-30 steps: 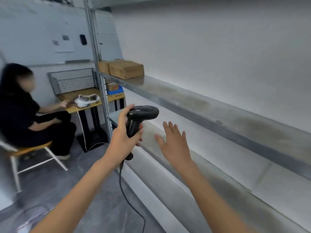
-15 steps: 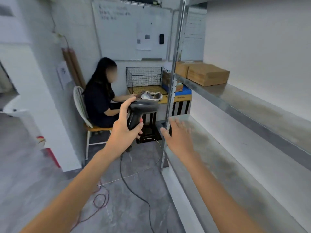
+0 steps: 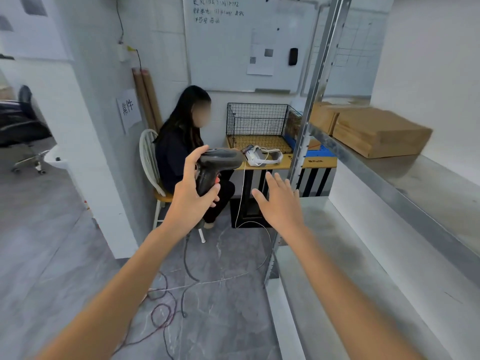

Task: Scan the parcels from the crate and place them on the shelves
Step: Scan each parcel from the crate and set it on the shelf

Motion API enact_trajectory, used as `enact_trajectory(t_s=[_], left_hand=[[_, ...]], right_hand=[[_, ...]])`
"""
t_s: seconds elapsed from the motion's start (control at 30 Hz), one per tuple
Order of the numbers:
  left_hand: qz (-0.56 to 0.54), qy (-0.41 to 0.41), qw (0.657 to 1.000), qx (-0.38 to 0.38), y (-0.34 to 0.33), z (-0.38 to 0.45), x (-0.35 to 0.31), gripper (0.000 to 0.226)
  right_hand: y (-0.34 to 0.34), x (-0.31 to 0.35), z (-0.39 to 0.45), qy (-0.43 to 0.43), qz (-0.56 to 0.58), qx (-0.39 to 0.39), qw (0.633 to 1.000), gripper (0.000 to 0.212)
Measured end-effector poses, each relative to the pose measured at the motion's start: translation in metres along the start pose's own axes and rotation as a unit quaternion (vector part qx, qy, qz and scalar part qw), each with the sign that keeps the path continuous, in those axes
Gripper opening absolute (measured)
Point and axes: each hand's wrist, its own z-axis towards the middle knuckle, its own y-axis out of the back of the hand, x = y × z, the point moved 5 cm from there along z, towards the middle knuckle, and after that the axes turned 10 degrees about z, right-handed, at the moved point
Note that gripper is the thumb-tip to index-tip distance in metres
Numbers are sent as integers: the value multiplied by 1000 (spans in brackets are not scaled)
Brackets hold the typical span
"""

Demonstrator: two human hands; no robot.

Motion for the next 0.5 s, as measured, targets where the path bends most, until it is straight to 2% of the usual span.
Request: enact_trajectory(t_s=[0.27,0.5], left_hand=[[-25,8,1000,-11,-54,68,29,84],[-74,-37,996,17,-116,157,46,84]], right_hand=[[5,-26,81,-4,8,-15,1000,66],[27,-52,141,-39,31,-60,997,67]])
